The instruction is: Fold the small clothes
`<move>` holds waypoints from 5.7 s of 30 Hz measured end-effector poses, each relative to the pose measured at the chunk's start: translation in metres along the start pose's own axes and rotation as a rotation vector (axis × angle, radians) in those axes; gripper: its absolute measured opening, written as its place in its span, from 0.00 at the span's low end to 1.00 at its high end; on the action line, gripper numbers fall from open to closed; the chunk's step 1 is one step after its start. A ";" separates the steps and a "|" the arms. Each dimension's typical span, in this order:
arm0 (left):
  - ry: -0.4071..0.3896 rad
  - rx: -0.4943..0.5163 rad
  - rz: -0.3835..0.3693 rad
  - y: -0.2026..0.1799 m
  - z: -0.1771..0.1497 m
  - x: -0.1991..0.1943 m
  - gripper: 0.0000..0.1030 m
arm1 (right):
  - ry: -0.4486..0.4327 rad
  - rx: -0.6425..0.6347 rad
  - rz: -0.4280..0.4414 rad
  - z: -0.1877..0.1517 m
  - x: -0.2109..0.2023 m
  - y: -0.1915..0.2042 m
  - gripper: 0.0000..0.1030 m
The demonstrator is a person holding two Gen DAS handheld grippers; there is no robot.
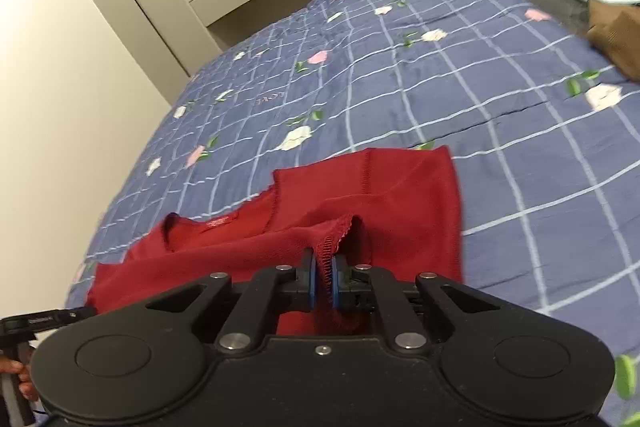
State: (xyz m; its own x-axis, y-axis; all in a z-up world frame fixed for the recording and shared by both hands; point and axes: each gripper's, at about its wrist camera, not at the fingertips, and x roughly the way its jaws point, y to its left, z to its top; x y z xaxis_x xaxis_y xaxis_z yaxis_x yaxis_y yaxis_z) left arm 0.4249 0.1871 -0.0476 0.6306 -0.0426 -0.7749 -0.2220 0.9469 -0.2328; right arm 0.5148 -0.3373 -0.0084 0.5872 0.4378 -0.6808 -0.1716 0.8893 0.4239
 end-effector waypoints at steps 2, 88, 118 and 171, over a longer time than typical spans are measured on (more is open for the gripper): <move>0.022 -0.003 0.016 0.002 -0.002 0.008 0.04 | 0.025 0.003 -0.028 -0.002 0.006 -0.003 0.07; -0.010 -0.026 0.050 -0.012 -0.164 -0.133 0.97 | -0.066 -0.336 -0.165 -0.195 -0.156 0.018 0.99; 0.151 0.069 -0.021 -0.039 -0.242 -0.192 0.05 | 0.024 -0.151 -0.150 -0.248 -0.226 -0.018 0.04; -0.203 1.062 0.349 -0.102 -0.370 -0.213 0.79 | -0.058 -1.236 -0.110 -0.348 -0.236 0.062 0.23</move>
State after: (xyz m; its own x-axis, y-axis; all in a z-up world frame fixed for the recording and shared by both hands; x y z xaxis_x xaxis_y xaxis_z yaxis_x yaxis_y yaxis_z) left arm 0.0379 -0.0184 -0.0766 0.7884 0.2373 -0.5676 0.2723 0.6927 0.6679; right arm 0.0903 -0.3394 -0.0296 0.6744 0.3750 -0.6361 -0.7307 0.4630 -0.5017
